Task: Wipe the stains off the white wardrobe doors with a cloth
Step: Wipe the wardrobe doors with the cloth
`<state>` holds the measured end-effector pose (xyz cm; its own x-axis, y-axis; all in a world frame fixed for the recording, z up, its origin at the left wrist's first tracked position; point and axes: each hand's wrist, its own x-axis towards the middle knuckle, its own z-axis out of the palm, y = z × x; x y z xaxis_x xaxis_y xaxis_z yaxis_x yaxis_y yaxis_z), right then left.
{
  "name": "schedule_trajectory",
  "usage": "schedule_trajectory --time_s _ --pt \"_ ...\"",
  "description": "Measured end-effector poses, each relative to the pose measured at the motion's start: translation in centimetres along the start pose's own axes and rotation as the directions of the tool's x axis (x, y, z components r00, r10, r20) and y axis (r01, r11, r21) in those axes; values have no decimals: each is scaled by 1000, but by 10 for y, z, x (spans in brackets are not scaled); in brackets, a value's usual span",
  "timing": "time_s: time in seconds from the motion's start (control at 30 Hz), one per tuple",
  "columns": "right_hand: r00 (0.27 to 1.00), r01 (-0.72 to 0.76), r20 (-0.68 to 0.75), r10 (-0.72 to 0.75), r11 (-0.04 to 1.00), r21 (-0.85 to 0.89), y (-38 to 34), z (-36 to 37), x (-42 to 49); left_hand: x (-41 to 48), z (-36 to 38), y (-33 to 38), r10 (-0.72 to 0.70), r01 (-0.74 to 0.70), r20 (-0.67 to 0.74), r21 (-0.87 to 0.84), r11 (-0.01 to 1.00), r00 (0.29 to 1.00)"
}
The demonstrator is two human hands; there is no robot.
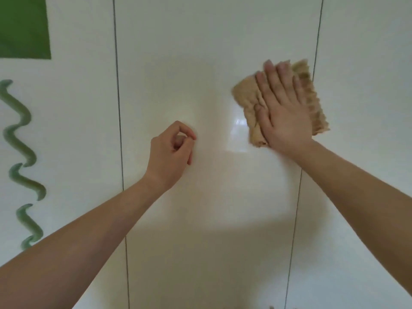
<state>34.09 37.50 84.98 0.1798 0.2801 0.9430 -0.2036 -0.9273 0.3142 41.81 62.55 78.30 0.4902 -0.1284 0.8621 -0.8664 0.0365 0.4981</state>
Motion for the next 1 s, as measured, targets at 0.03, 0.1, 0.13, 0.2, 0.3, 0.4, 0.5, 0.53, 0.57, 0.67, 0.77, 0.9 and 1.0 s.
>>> schedule_trajectory --time_s 0.03,0.1,0.13,0.2,0.3,0.4,0.5,0.53,0.57,0.67,0.77,0.9,1.0 --pt "991 -130 -38 130 992 2 -19 4 5 3 -5 -1 7 -7 0 -11 1000 1000" --pt "981 -188 -44 187 982 -1 -74 23 -22 10 -14 -4 22 -22 -6 -28 999 1000" --pt "998 -56 21 56 998 21 -106 34 -51 13 -17 -5 36 -36 -16 -41 998 999" --pt "914 313 197 -356 925 217 -157 44 -124 14 -23 -6 72 -74 -37 -66 995 997" --pt "523 628 310 -794 605 491 -162 42 -175 6 -36 -9 112 -116 -50 -94 989 992" --pt "451 685 276 -849 527 503 -111 36 -103 2 -57 -18 100 -107 -79 -77 991 992" --pt "727 632 215 -652 758 160 -59 16 3 15 -74 -27 50 -58 -130 -59 997 990" --pt "821 547 159 -548 835 58 -53 13 26 20 -79 -29 32 -41 -152 -58 997 988" --pt "905 418 82 -417 908 0 -61 14 38 23 -83 -30 22 -32 -171 -53 998 985" --pt "992 -101 -67 103 995 26 -143 38 16 25 -90 -37 -2 -10 -198 -55 998 980" --pt "937 277 160 -311 939 205 -235 65 -88 19 -95 -45 -13 -3 -240 -67 998 971" --pt "334 733 226 -915 403 548 -227 70 -125 19 -114 -46 -11 -2 -227 -58 998 974" --pt "596 705 131 -792 595 387 -176 57 2 30 -132 -36 29 -42 -242 -46 998 970"
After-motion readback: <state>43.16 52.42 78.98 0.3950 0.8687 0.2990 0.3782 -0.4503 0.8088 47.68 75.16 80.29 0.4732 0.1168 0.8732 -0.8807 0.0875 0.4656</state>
